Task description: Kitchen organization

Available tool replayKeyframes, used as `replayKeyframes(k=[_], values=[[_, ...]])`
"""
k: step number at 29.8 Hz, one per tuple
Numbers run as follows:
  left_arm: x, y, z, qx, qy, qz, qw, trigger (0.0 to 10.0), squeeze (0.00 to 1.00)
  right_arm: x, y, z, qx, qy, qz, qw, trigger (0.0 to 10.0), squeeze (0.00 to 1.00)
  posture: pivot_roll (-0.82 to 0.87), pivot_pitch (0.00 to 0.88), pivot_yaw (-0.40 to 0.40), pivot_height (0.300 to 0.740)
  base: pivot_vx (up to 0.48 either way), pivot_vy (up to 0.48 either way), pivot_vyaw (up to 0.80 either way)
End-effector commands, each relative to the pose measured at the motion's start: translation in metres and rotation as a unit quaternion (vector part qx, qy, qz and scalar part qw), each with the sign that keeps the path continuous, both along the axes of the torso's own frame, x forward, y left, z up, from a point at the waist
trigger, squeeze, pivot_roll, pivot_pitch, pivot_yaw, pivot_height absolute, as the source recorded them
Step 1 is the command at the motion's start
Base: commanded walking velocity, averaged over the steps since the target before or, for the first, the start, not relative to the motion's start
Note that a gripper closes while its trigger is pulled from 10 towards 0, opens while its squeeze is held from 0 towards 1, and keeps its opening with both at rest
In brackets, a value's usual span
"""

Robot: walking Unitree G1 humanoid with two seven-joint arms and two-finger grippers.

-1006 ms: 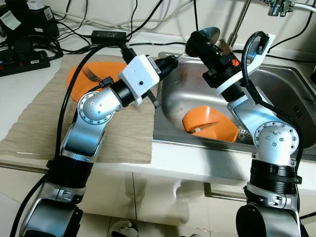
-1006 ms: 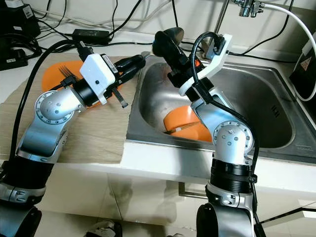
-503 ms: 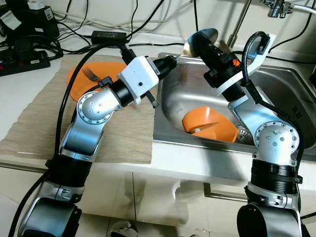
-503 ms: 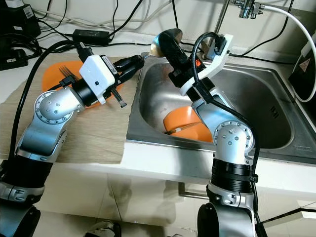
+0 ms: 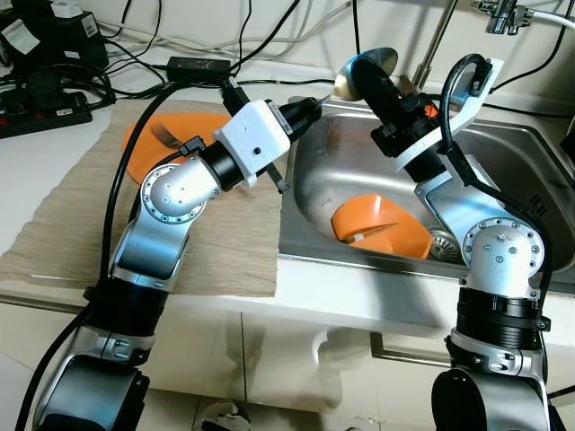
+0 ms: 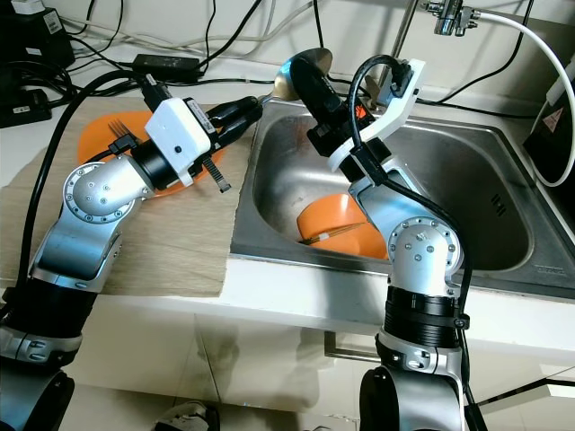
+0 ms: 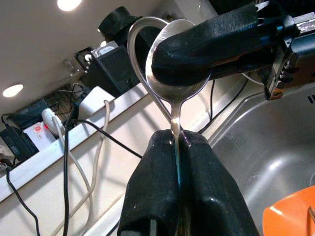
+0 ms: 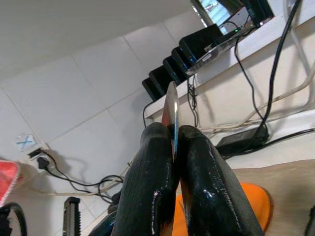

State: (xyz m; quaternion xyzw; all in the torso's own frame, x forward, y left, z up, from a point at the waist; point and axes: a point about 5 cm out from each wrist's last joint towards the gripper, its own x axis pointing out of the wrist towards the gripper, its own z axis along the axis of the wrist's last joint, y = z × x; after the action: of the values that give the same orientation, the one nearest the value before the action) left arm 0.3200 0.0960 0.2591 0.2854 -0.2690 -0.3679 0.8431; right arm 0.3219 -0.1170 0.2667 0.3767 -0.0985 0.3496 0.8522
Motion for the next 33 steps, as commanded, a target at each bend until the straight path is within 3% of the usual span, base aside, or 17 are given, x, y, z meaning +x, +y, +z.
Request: replayKeyframes(k=[1, 2, 9, 10, 13, 15, 16, 17, 18, 19, 20, 21, 22, 23, 25, 28, 33], values=[[0.001, -0.004, 0.002, 0.000, 0.007, -0.013, 1.000, 10.0, 0.00, 0.005, -0.009, 0.004, -0.009, -0.002, -0.040, 0.999, 0.0, 0.00, 0.03, 0.000, -0.058, 0.740, 0.000, 0.000, 0.00], [0.001, -0.003, 0.003, -0.007, 0.010, -0.011, 1.000, 10.0, 1.00, 0.006, -0.011, 0.004, -0.016, -0.002, -0.051, 0.999, 0.0, 0.00, 0.02, 0.000, -0.058, 0.740, 0.000, 0.000, 0.00], [0.002, -0.002, 0.004, -0.024, 0.024, -0.010, 0.999, 10.0, 1.00, 0.020, -0.028, 0.005, -0.036, -0.001, -0.137, 0.990, 0.0, 0.00, 0.03, 0.000, -0.061, 0.740, 0.000, 0.000, 0.00], [0.002, -0.002, 0.004, -0.030, 0.031, -0.009, 0.999, 10.0, 0.00, 0.025, -0.035, 0.004, -0.048, 0.000, -0.165, 0.985, 0.0, 0.00, 0.03, 0.000, -0.064, 0.740, 0.000, 0.000, 0.00], [0.001, -0.003, 0.005, -0.037, 0.037, -0.010, 0.999, 10.0, 0.00, 0.029, -0.040, 0.003, -0.053, 0.003, -0.188, 0.981, 0.0, 0.00, 0.03, 0.001, -0.065, 0.740, 0.000, 0.000, 0.00], [0.002, -0.002, 0.004, -0.049, 0.050, -0.004, 0.998, 10.0, 0.00, 0.037, -0.048, -0.002, -0.125, -0.009, -0.228, 0.965, 0.0, 0.00, 0.03, 0.003, -0.064, 0.740, 0.000, 0.000, 0.00], [0.002, -0.002, 0.004, -0.049, 0.050, -0.004, 0.998, 10.0, 0.00, 0.037, -0.048, -0.002, -0.125, -0.009, -0.228, 0.965, 0.0, 0.00, 0.03, 0.003, -0.064, 0.740, 0.000, 0.000, 0.00], [0.007, 0.001, -0.003, -0.044, 0.095, 0.009, 0.994, 10.0, 0.00, 0.044, -0.050, -0.012, -0.214, -0.019, -0.247, 0.945, 0.0, 0.00, 0.03, 0.006, -0.065, 0.740, 0.000, 0.000, 0.00], [0.008, 0.003, -0.009, -0.035, 0.122, 0.009, 0.992, 10.0, 0.00, 0.048, -0.051, -0.019, -0.244, -0.015, -0.246, 0.938, 0.0, 0.00, 0.03, 0.004, -0.063, 0.740, 0.000, 0.000, 0.00], [0.008, 0.003, -0.009, -0.035, 0.122, 0.009, 0.992, 10.0, 0.00, 0.048, -0.051, -0.019, -0.244, -0.015, -0.246, 0.938, 0.0, 0.00, 0.03, 0.004, -0.063, 0.740, 0.000, 0.000, 0.00], [0.008, 0.006, -0.020, -0.033, 0.174, 0.002, 0.984, 10.0, 0.00, 0.056, -0.054, -0.035, -0.283, 0.011, -0.245, 0.927, 0.0, 0.00, 0.03, 0.005, -0.063, 0.740, 0.000, 0.000, 0.00], [0.007, 0.006, -0.024, -0.044, 0.194, -0.007, 0.980, 10.0, 0.00, 0.059, -0.057, -0.045, -0.290, 0.032, -0.241, 0.926, 1.2, 0.00, 0.03, 0.005, -0.063, 0.740, 0.000, 0.000, 0.00], [0.007, 0.006, -0.024, -0.044, 0.194, -0.007, 0.980, 10.0, 0.00, 0.059, -0.057, -0.045, -0.290, 0.032, -0.241, 0.926, 1.2, 0.00, 0.03, 0.005, -0.063, 0.740, 0.000, 0.000, 0.00], [0.004, 0.005, -0.029, -0.072, 0.232, -0.028, 0.970, 10.0, 0.00, 0.064, -0.063, -0.060, -0.293, 0.068, -0.243, 0.922, 10.0, 0.00, 0.04, 0.004, -0.063, 0.740, 0.000, 0.000, 0.00], [0.002, 0.005, -0.031, -0.074, 0.249, -0.037, 0.965, 10.0, 0.00, 0.066, -0.066, -0.068, -0.288, 0.089, -0.243, 0.922, 10.0, 0.00, 0.04, 0.006, -0.064, 0.740, 0.000, 0.000, 0.00], [-0.011, 0.000, -0.049, -0.024, 0.297, -0.069, 0.952, 10.0, 0.00, 0.068, -0.079, -0.094, -0.304, 0.159, -0.245, 0.907, 10.0, 0.00, 0.04, 0.005, -0.067, 0.740, 0.000, 0.000, 0.00], [-0.016, -0.003, -0.058, -0.025, 0.343, -0.062, 0.937, 10.0, 0.00, 0.066, -0.093, -0.117, -0.352, 0.210, -0.256, 0.875, 10.0, 0.00, 0.04, 0.011, -0.073, 0.740, 0.000, 0.000, 0.00]])
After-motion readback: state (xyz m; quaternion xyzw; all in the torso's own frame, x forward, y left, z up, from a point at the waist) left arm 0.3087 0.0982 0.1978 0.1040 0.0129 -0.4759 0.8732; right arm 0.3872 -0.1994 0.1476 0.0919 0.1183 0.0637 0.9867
